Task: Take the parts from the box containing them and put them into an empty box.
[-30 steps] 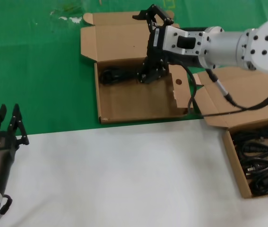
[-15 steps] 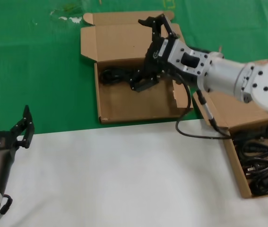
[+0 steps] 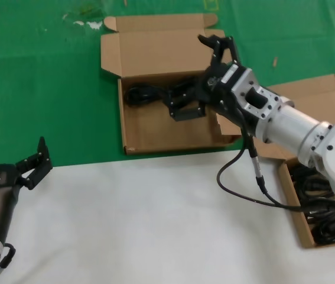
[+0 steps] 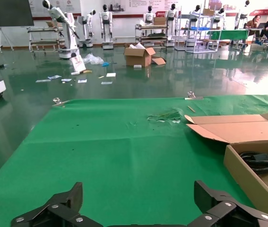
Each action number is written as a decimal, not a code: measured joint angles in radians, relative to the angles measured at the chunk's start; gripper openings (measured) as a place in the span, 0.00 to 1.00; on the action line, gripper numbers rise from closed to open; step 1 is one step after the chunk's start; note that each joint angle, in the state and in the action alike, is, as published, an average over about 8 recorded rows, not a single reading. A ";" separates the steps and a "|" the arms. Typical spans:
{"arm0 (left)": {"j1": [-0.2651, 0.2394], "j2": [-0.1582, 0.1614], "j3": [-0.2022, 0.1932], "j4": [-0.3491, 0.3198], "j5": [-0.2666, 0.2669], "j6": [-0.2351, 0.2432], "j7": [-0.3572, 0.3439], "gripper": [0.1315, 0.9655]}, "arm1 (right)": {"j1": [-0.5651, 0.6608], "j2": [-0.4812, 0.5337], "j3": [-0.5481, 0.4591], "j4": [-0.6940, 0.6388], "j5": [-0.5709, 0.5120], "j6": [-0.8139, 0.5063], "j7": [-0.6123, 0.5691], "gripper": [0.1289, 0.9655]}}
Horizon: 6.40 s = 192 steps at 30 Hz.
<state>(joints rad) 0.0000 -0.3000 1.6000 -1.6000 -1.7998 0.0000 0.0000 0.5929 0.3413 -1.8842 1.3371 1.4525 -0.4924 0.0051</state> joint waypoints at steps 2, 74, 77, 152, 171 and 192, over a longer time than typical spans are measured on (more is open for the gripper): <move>0.000 0.000 0.000 0.000 0.000 0.000 0.000 0.77 | -0.029 -0.002 0.014 0.013 0.017 0.023 0.000 1.00; 0.000 0.000 0.000 0.000 0.000 0.000 0.000 1.00 | -0.557 -0.039 0.267 0.247 0.327 0.463 -0.005 1.00; 0.000 0.000 0.000 0.000 0.000 0.000 0.000 1.00 | -0.557 -0.039 0.267 0.247 0.327 0.463 -0.005 1.00; 0.000 0.000 0.000 0.000 0.000 0.000 0.000 1.00 | -0.557 -0.039 0.267 0.247 0.327 0.463 -0.005 1.00; 0.000 0.000 0.000 0.000 0.000 0.000 0.000 1.00 | -0.557 -0.039 0.267 0.247 0.327 0.463 -0.005 1.00; 0.000 0.000 0.000 0.000 0.000 0.000 0.000 1.00 | -0.557 -0.039 0.267 0.247 0.327 0.463 -0.005 1.00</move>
<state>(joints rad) 0.0000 -0.3000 1.6000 -1.6000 -1.8000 0.0000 0.0000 0.0358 0.3025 -1.6172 1.5841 1.7790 -0.0297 0.0003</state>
